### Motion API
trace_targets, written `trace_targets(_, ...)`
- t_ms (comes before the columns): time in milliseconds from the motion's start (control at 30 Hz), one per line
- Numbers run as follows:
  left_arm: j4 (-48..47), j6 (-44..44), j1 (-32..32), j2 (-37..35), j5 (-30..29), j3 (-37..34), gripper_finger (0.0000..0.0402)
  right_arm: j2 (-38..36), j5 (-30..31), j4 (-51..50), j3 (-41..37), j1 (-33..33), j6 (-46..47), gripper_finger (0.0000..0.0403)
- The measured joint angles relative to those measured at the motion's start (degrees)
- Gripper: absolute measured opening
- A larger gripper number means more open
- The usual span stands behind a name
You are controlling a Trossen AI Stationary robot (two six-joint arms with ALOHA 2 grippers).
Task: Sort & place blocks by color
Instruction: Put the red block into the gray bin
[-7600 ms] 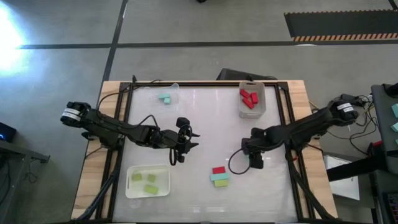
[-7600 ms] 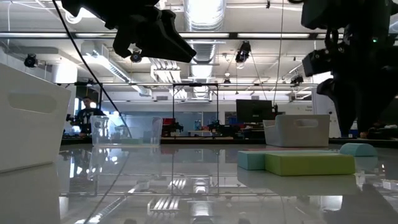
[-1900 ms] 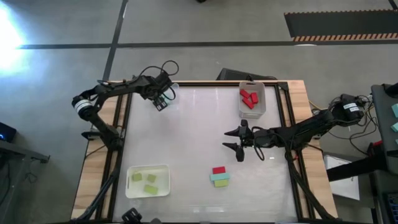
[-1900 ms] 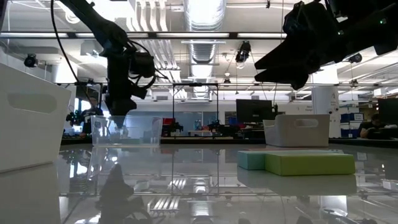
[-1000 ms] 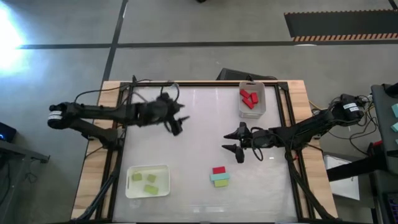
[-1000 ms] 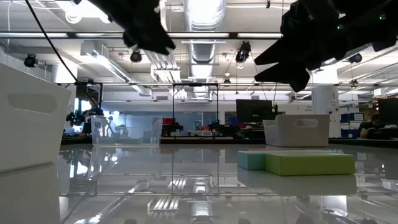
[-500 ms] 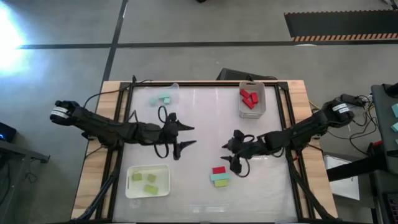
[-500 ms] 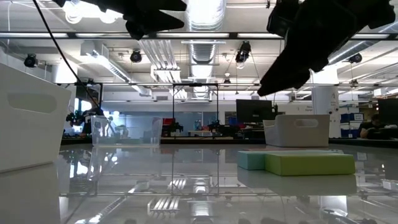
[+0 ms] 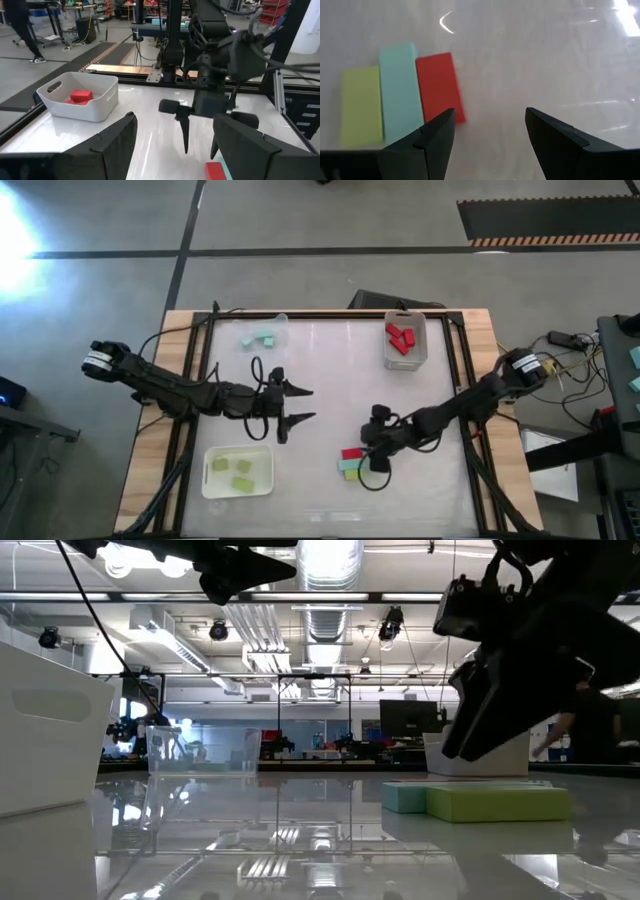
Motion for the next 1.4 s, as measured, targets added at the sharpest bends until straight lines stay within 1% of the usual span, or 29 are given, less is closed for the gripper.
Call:
trace_targets(333,-0.02,0.46,0.0,0.0,0.0,0.07,0.0246,5.28,0.08,7.48,0.0,0.04,-1.37,0.023)
trace_targets(533,0.17,0.44,0.09,-0.03,0.0,0.22,0.0246,7.79,1.8,9.78,0.13,-0.14,-1.45,0.023)
trace_targets(800,-0.07,0.19,0.03,-0.04,0.0,0.22,0.0246,6.36,9.22,8.05,-0.03,-1.02,-5.32,0.023)
trace_targets(1033,-0.07,0.55,0.05,-0.04,0.0,0.22,0.0246,2.94,9.87,5.24,-0.15,-4.42,-7.25,0.023)
trace_targets(1167,-0.07,1.58,0.05,-0.07,0.0,0.22,0.0246,0.06,8.97,4.67,-0.15,-5.22,-8.33,0.023)
trace_targets(1300,-0.06,1.53,0.05,-0.07,0.0,0.19,0.0246,-3.35,2.0,5.01,-0.15,-5.14,-6.87,0.023)
trace_targets(1400,-0.03,1.53,0.05,0.03,0.0,0.09,0.0246,-4.34,-3.46,5.26,-0.15,-5.04,-4.52,0.023)
